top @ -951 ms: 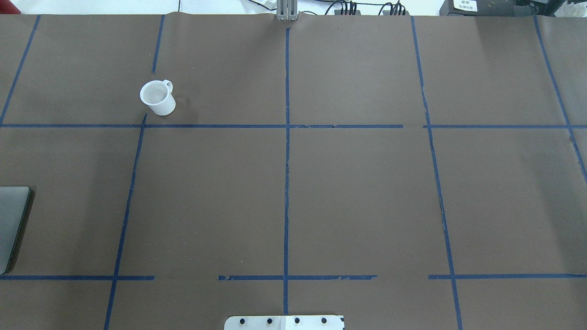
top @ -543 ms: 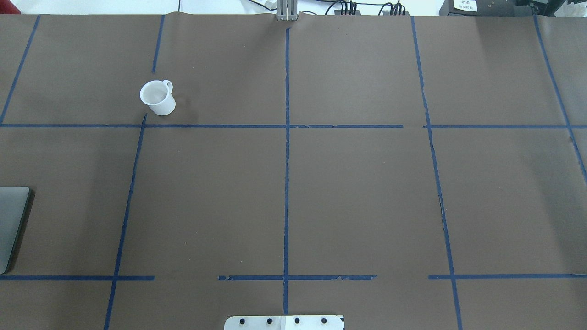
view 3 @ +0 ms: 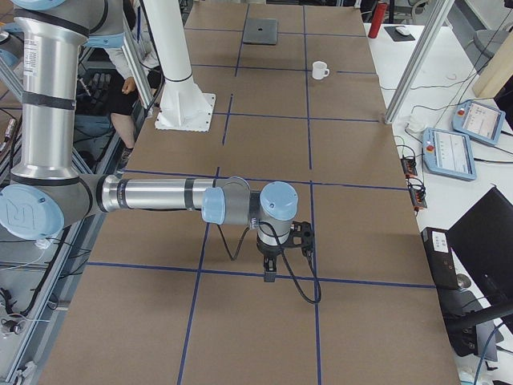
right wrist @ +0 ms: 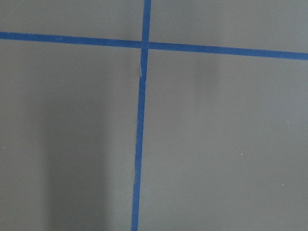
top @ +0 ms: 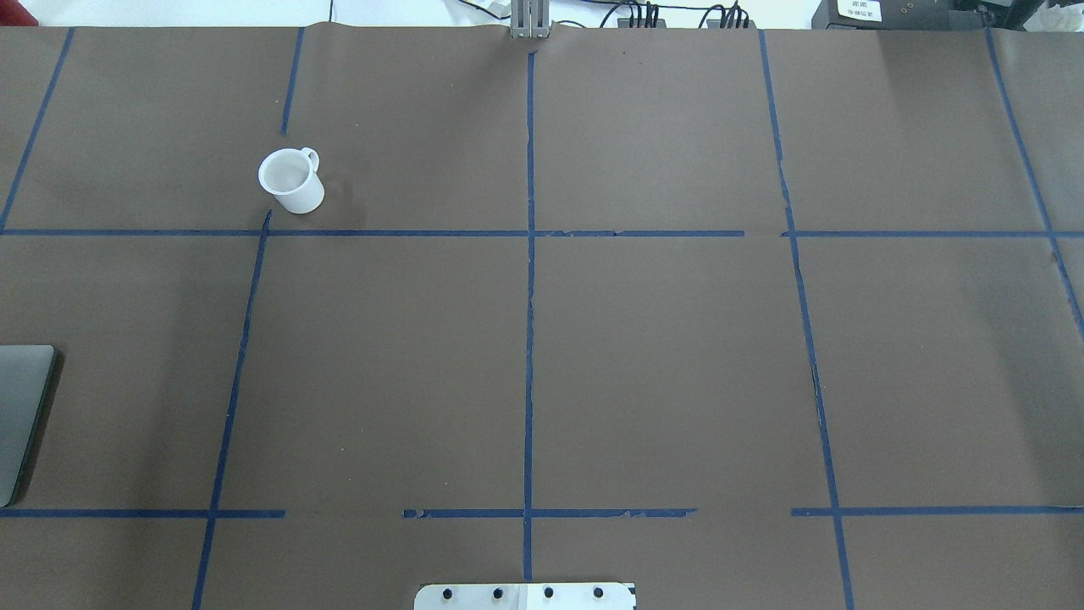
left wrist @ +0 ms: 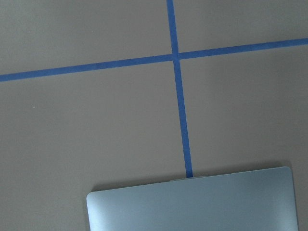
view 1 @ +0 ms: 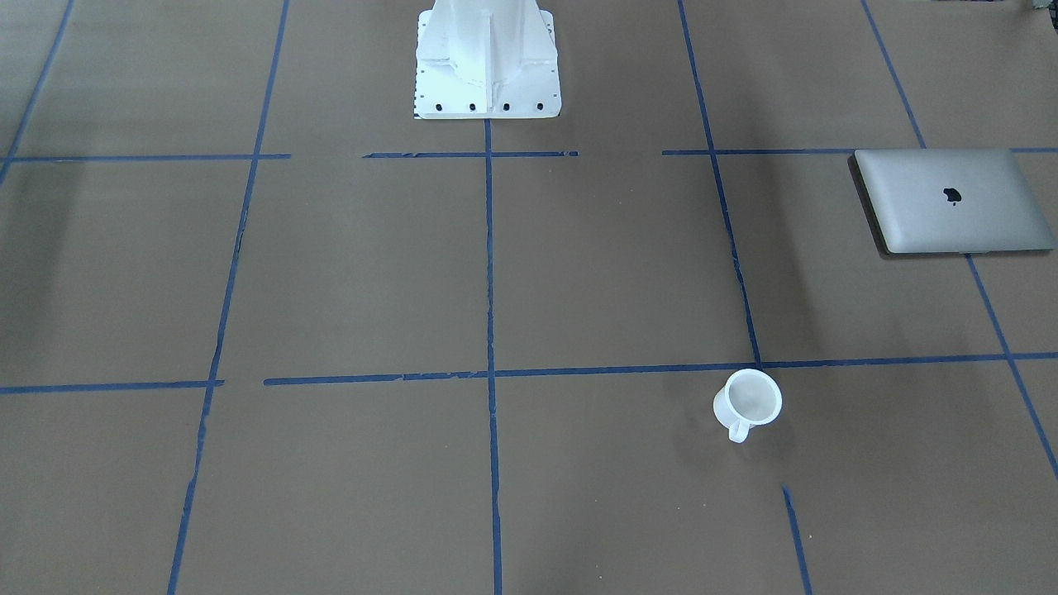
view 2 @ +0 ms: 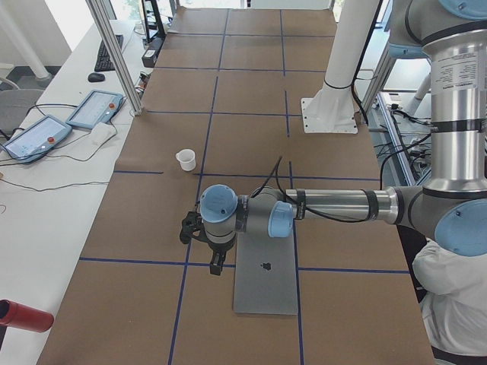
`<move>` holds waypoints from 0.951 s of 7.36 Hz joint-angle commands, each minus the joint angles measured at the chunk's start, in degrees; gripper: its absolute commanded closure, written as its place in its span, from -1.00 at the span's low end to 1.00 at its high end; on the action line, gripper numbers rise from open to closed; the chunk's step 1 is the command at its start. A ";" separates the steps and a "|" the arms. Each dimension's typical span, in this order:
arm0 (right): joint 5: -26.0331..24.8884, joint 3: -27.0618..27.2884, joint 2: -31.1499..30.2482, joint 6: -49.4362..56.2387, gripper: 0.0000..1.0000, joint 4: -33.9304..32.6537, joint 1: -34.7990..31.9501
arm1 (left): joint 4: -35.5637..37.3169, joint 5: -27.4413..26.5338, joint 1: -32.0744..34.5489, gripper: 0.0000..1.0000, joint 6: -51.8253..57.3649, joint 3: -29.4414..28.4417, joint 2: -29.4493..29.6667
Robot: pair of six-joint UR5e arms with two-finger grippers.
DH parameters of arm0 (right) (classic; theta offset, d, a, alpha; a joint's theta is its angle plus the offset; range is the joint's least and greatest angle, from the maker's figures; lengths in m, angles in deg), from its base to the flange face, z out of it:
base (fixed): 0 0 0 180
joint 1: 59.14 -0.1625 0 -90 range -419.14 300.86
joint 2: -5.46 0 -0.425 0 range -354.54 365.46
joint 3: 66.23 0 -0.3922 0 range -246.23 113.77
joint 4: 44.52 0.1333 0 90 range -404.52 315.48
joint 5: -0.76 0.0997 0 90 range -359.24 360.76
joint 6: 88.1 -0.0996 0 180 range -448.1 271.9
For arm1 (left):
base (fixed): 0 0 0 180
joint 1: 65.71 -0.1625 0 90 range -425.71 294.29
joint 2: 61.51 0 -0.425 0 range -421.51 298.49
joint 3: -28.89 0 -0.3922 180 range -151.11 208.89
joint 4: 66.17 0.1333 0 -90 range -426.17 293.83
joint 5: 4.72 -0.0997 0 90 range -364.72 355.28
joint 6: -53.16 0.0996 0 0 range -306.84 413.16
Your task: Place cup on laptop
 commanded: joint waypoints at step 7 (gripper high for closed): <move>0.06 0.00 0.00 -0.02 -1.00 0.00 0.00 | -0.70 -8.15 -21.68 -1.00 -11.45 -10.71 35.06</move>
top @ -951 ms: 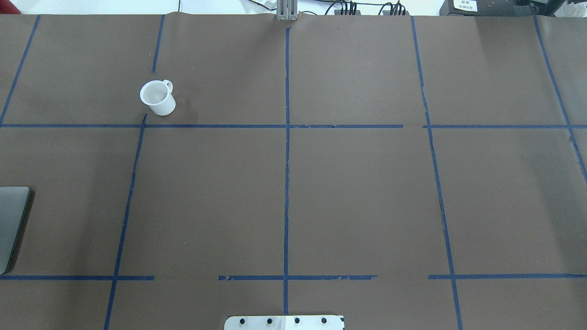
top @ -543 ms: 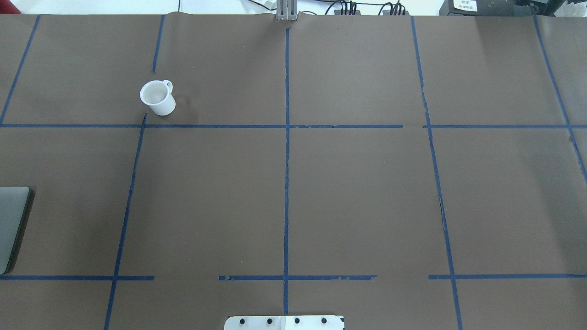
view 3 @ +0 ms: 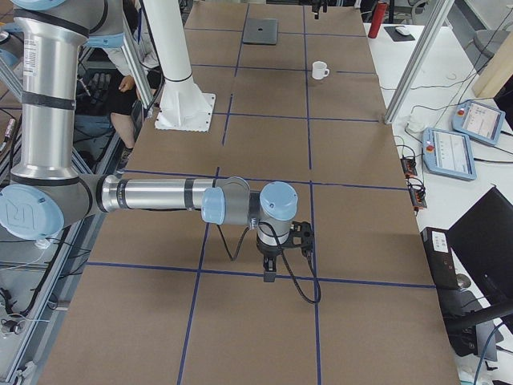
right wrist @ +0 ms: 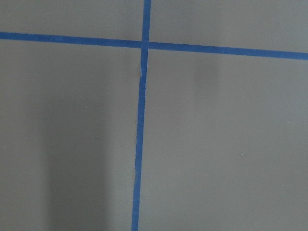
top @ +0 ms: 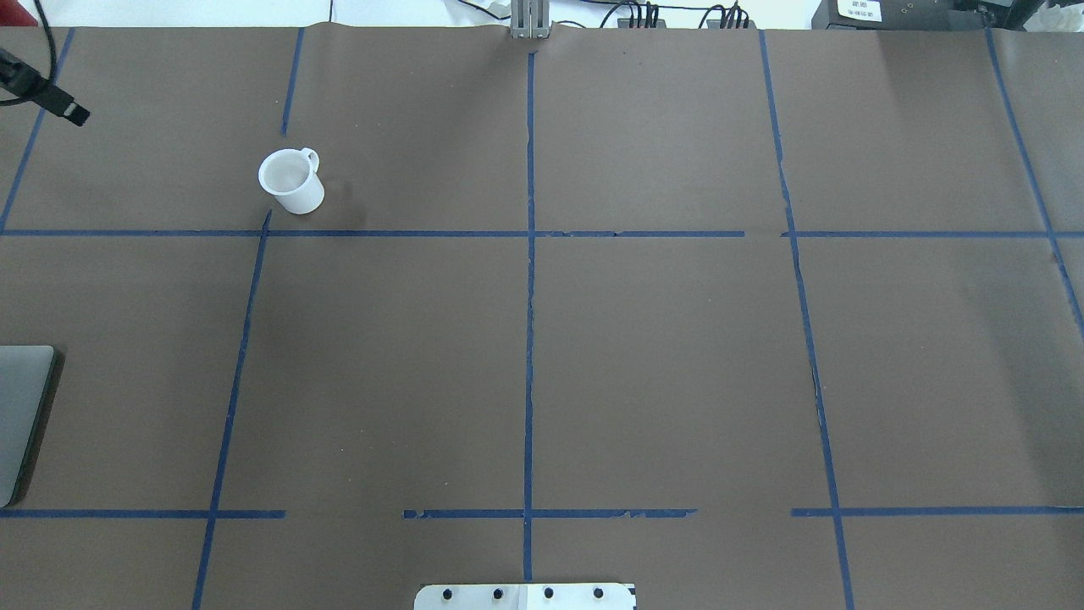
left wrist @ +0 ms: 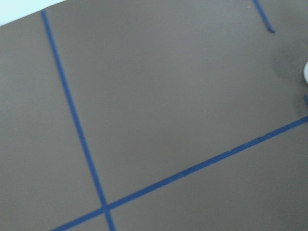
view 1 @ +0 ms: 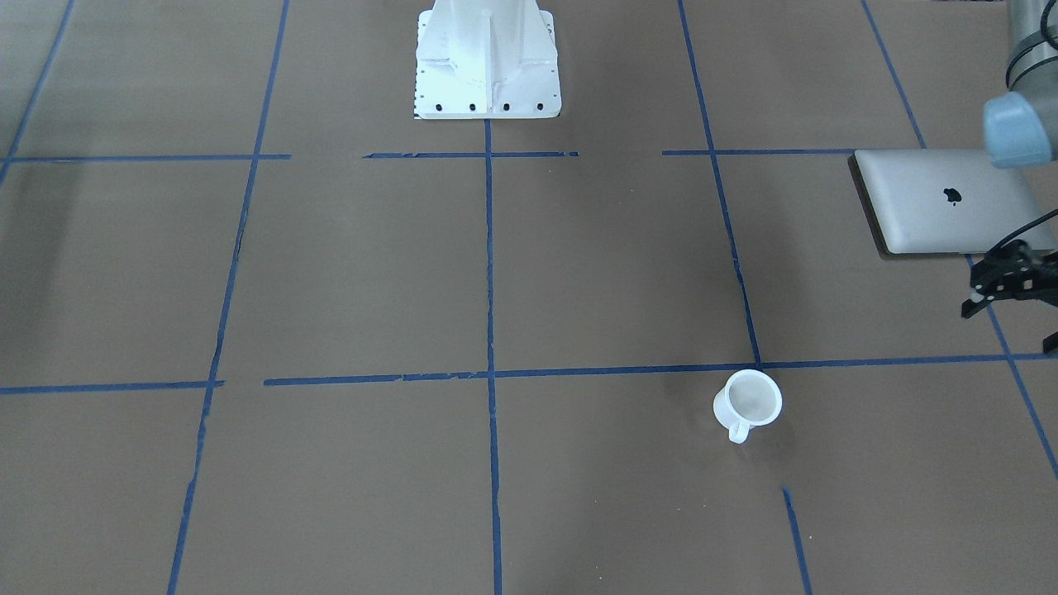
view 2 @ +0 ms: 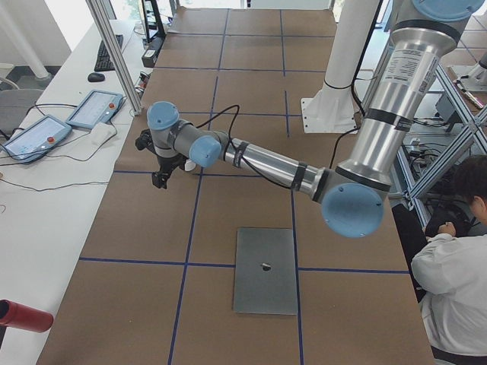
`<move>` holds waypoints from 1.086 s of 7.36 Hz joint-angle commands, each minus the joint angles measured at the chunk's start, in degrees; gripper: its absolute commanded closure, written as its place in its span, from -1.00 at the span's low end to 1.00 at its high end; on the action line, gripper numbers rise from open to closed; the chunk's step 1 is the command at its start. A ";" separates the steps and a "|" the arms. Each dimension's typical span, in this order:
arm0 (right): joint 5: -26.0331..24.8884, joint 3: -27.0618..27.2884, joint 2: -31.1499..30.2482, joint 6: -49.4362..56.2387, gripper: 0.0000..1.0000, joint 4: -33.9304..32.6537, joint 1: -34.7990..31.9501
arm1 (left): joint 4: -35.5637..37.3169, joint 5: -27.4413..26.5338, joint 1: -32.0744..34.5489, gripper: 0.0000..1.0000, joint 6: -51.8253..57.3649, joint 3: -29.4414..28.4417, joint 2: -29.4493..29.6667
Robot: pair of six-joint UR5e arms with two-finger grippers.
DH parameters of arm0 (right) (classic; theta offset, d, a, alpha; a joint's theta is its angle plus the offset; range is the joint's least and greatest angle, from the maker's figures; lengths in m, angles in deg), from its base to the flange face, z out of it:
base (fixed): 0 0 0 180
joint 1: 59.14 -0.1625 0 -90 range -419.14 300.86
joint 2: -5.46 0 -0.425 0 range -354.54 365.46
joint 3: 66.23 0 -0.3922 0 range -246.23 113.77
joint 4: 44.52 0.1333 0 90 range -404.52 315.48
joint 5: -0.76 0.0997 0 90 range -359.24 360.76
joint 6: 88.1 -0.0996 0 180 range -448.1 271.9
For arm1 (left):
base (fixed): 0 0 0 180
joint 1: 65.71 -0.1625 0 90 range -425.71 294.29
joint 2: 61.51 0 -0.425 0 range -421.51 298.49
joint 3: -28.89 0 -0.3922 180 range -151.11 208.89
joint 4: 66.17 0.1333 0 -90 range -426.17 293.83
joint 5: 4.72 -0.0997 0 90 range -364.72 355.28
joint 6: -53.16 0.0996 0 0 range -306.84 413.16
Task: Place cup on laptop
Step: 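Reach the left gripper down toward the white cup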
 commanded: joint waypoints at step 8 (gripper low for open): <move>0.00 0.00 0.00 0.09 -1.00 0.00 0.00 | -9.60 -4.42 -16.38 -0.98 -24.07 -35.39 24.72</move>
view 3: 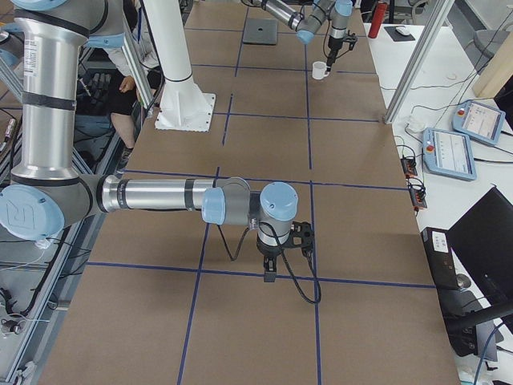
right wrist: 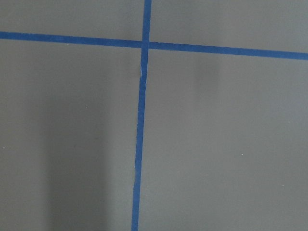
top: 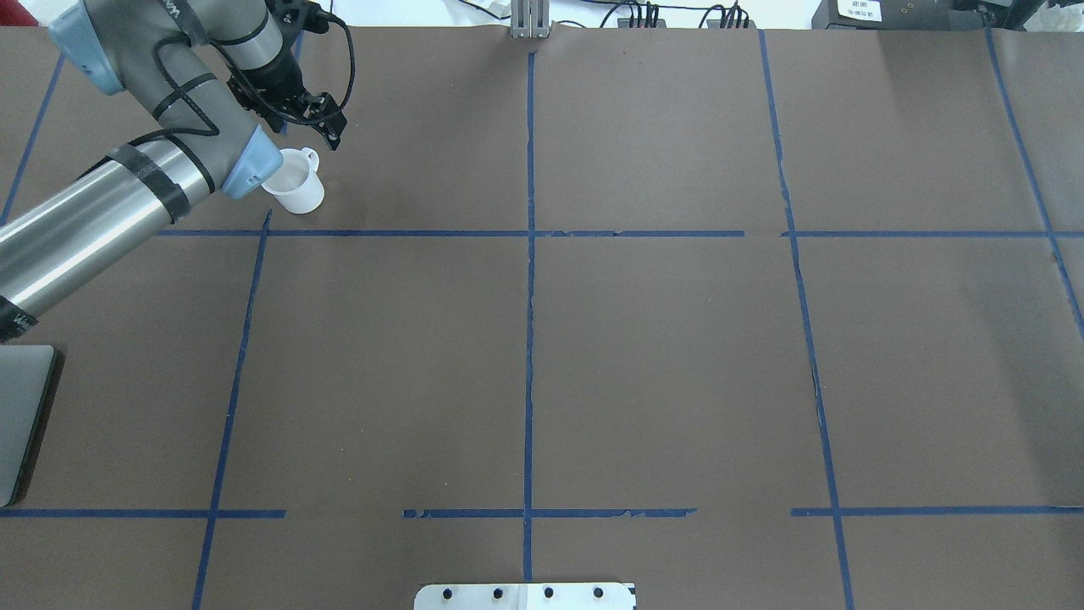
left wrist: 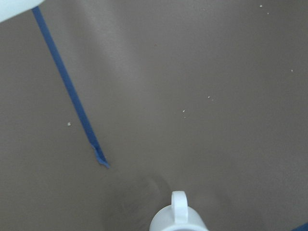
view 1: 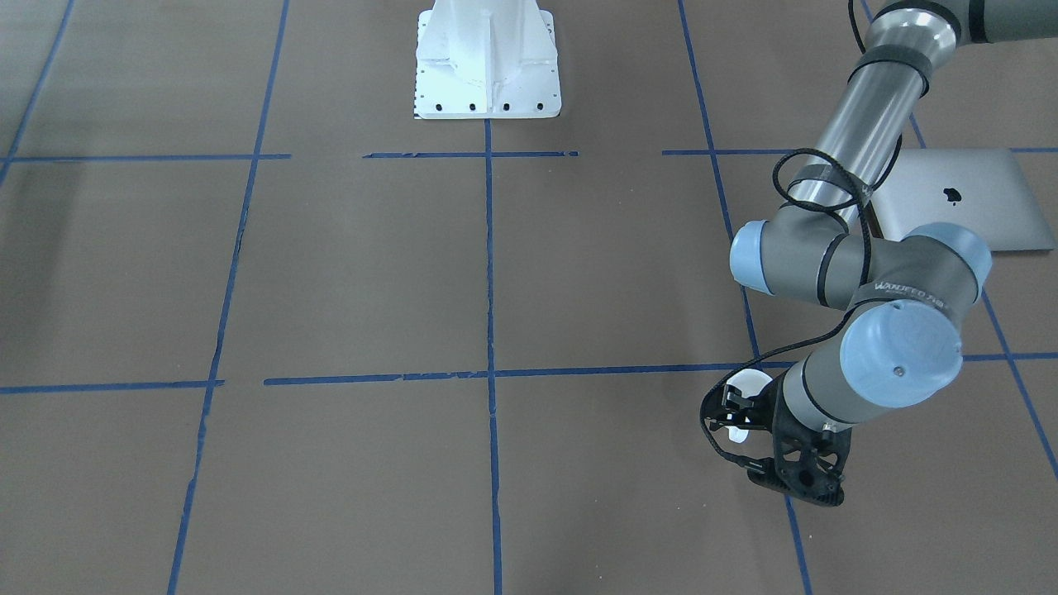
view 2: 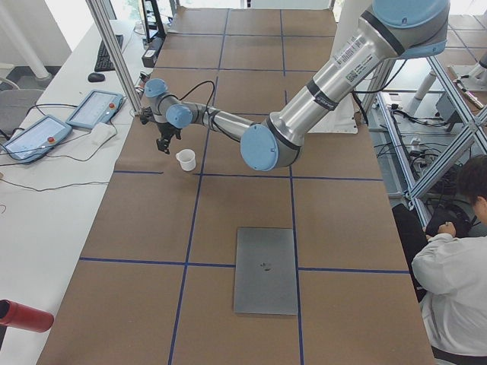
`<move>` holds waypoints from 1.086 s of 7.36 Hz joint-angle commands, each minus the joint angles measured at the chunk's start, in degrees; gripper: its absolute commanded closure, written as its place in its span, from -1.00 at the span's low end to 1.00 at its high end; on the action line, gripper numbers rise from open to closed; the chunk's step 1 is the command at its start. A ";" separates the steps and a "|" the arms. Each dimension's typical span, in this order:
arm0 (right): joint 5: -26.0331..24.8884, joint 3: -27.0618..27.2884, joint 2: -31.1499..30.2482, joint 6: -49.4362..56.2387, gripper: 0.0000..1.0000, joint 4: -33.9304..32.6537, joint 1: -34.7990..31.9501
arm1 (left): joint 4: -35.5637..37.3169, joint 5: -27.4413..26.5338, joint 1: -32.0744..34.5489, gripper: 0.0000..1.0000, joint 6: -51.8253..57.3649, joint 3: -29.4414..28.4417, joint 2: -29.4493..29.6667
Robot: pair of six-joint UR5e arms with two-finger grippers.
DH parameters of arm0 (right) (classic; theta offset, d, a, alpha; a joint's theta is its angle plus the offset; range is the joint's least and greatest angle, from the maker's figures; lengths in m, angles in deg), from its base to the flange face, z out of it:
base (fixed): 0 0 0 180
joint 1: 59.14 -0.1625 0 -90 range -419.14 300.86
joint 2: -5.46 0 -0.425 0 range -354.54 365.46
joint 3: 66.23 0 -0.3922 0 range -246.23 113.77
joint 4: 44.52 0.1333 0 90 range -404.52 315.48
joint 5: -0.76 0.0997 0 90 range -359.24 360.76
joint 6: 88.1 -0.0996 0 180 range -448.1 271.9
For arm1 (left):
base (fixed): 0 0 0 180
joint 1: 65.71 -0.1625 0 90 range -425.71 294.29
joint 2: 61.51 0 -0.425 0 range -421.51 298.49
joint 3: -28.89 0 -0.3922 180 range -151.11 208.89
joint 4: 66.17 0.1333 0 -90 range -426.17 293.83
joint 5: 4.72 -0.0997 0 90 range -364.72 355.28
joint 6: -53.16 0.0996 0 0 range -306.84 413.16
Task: Place cup on laptop
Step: 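Close the left gripper on the white cup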
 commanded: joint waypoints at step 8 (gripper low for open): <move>0.00 0.00 0.00 -0.08 -1.00 0.00 0.00 | 1.34 0.08 1.61 1.00 -0.09 -2.42 1.22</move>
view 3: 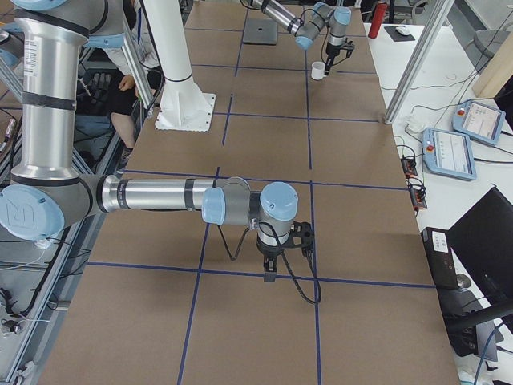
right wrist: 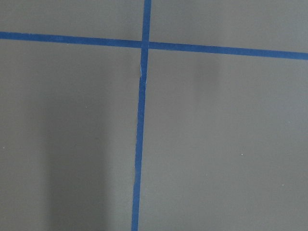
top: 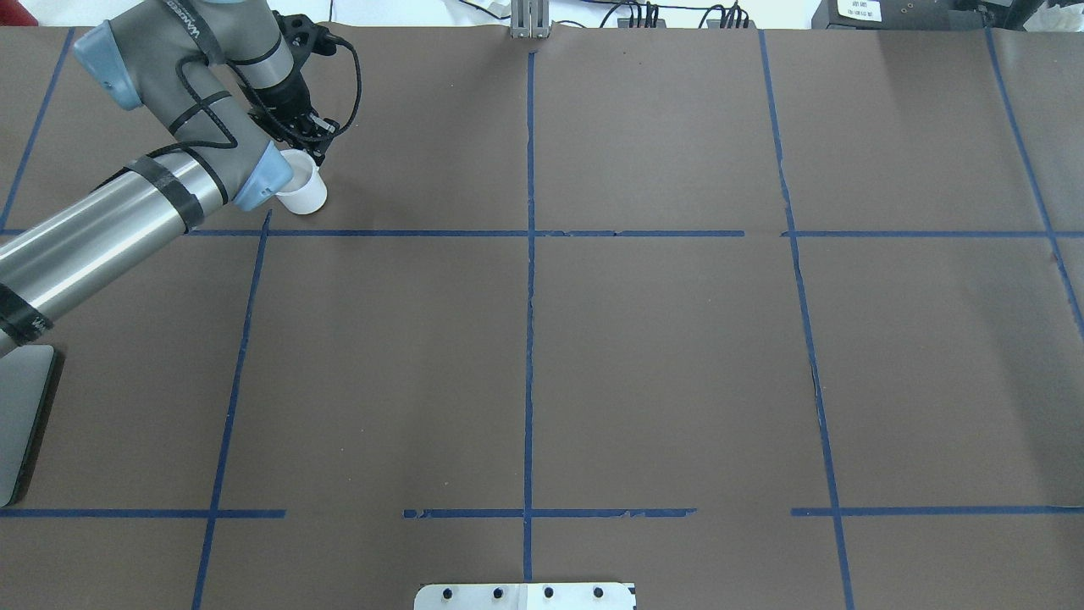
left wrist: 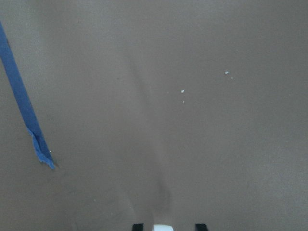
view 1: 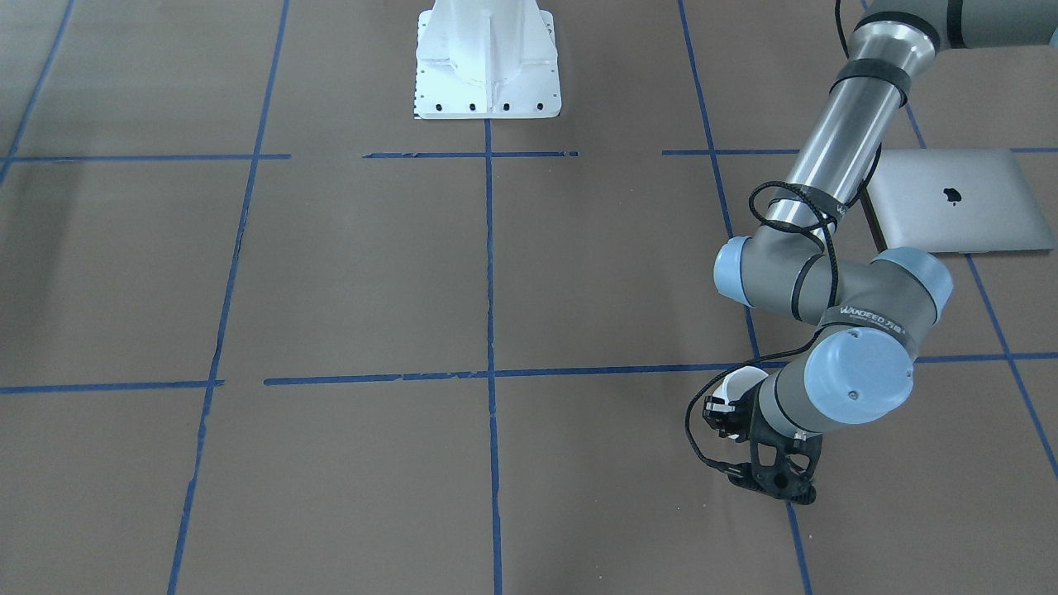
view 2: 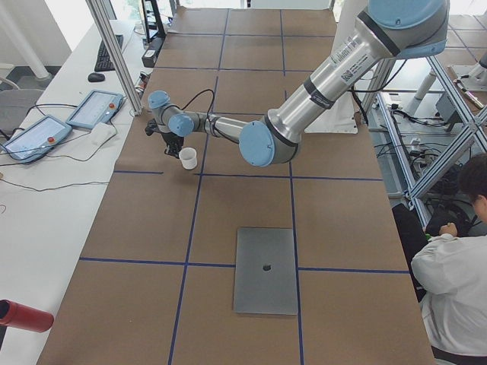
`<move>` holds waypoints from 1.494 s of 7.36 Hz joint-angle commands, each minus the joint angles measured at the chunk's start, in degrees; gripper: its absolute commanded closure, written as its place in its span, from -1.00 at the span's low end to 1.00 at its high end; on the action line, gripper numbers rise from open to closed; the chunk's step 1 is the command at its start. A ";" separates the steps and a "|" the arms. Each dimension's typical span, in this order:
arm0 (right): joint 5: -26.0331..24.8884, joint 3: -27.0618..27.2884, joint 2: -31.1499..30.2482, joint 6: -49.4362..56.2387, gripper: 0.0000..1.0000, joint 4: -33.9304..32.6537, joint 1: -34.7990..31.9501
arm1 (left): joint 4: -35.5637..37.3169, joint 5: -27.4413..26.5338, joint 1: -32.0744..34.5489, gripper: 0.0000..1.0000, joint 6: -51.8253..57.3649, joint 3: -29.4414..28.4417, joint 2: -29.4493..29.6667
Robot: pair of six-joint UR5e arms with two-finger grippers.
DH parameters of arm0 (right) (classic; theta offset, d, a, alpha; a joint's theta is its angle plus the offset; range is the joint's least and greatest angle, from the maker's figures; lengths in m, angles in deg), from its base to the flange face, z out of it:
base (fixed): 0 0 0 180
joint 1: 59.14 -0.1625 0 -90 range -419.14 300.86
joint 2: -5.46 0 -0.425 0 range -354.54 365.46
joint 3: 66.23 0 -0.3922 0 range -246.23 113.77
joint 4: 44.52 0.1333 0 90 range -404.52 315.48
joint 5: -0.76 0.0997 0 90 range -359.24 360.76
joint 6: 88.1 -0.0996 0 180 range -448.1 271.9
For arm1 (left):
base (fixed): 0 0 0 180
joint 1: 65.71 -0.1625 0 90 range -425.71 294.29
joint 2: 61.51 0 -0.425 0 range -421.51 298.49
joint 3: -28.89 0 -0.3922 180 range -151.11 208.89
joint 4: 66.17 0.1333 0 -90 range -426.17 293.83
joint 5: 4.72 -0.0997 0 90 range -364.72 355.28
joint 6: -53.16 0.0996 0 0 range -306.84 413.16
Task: Place cup on laptop
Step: 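Close the left gripper on the white cup, then lift the white cup with the left gripper and carry it toward the laptop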
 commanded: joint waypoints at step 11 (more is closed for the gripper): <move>0.01 0.00 0.00 -0.04 -1.00 0.00 0.00 | 19.80 3.23 17.67 1.00 15.46 46.08 -49.54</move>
